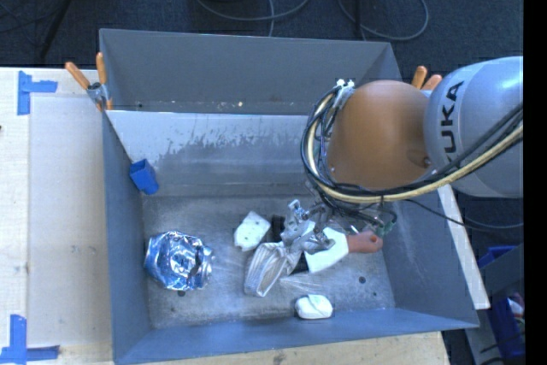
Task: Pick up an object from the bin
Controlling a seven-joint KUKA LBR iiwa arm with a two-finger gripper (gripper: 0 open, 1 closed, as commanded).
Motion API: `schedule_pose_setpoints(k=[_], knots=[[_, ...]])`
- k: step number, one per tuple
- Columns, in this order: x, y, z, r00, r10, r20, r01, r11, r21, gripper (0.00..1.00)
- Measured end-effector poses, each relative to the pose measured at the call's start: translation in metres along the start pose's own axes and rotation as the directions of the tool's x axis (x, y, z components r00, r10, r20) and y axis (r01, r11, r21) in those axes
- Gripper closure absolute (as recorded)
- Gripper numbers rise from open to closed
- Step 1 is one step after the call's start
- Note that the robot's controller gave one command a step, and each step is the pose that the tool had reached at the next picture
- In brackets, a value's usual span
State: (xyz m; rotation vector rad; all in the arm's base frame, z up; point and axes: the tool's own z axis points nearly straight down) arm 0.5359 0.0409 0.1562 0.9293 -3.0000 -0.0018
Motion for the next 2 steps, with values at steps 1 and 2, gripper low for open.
schedule_pose_setpoints(k=[1,2], knots=[[-0.004,-0.002,-0.039,1.000,0.009,-0.006,-0.009,1.000,-0.004,1.00],[-0.003,-0.010,-0.064,1.000,0.003,0.011,-0.003,1.000,0.007,1.00]])
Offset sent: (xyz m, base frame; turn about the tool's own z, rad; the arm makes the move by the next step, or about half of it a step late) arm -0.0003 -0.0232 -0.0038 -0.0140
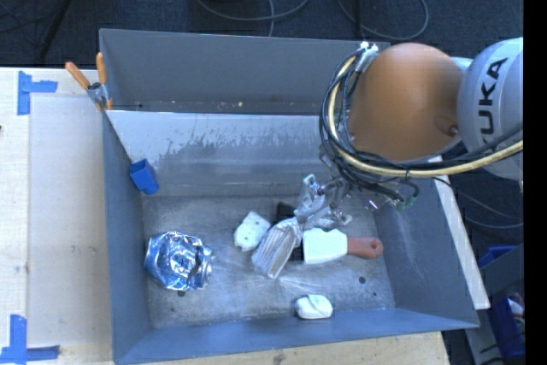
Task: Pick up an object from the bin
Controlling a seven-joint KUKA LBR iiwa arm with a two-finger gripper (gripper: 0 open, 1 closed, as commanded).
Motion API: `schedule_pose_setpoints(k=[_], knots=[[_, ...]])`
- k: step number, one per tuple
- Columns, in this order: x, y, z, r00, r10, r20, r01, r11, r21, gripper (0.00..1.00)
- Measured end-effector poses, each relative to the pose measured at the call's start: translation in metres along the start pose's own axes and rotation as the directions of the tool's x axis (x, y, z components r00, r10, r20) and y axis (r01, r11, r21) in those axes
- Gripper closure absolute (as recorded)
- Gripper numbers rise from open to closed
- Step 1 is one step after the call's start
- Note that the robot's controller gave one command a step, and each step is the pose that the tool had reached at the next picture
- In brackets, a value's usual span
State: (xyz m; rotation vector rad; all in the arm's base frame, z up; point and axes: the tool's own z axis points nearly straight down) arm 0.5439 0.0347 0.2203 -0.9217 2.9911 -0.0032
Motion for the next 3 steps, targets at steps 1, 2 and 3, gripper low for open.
schedule_pose_setpoints(k=[1,2,3], knots=[[0.001,-0.001,0.057,1.000,-0.016,-0.008,0.016,1.000,-0.005,1.00],[0.002,0.000,0.058,0.998,-0.060,-0.016,0.060,0.998,-0.011,1.00],[-0.003,0.002,0.013,0.997,-0.073,-0.012,0.073,0.997,-0.009,1.00]])
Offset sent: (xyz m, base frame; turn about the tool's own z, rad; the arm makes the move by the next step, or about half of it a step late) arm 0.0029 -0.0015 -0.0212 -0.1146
